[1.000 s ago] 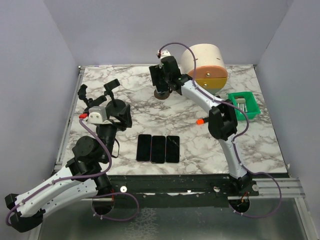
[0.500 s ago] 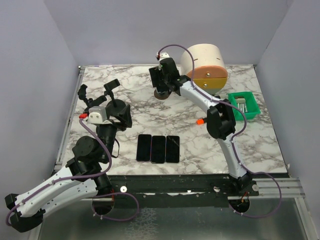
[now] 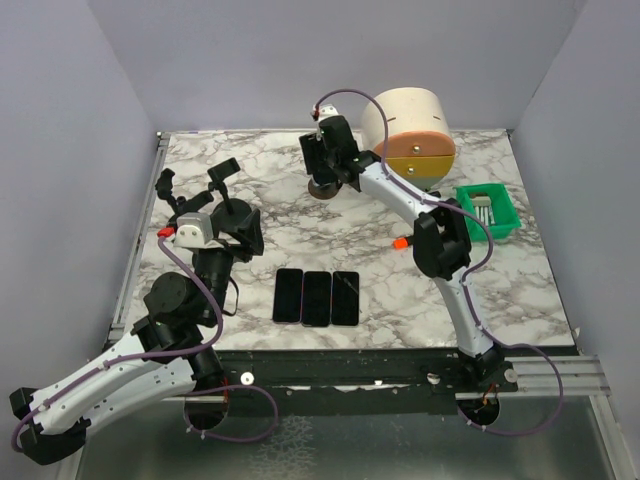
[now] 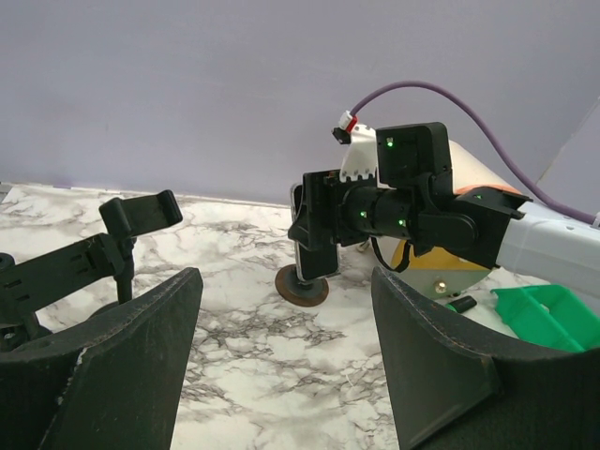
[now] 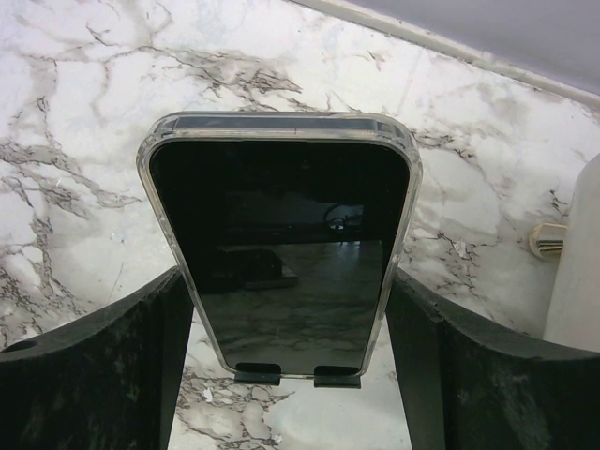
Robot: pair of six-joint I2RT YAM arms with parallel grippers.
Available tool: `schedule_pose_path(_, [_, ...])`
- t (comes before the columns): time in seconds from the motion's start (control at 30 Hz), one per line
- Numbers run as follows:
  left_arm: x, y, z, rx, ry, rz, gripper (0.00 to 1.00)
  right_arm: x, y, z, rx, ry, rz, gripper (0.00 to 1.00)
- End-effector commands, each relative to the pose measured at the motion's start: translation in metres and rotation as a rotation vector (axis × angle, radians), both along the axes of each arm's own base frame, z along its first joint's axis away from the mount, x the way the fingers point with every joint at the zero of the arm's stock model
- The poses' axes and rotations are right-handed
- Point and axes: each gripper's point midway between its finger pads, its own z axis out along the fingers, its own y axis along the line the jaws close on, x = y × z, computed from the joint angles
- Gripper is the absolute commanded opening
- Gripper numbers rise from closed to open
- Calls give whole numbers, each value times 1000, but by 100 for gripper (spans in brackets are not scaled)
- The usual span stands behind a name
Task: Remove the phone from the phone stand
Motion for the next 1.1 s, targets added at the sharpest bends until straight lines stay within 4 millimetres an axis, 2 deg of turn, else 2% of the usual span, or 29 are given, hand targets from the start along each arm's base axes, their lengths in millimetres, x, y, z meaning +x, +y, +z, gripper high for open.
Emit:
schedule_pose_path(0.0, [-2, 1, 2, -6, -5, -11, 73, -1, 2, 33, 47, -55, -12, 70])
schedule_pose_path(0.63, [-1, 1, 1, -3, -2, -6, 73, -6, 2, 86, 171, -140, -28, 68])
schedule_pose_path(0.9, [-1, 1, 2, -8, -4, -11, 73, -18, 2, 124, 236, -172, -4, 68])
schedule_pose_path(1.07, [-2, 1, 3, -14, -5, -15, 73, -35, 1, 156, 293, -190, 27, 66])
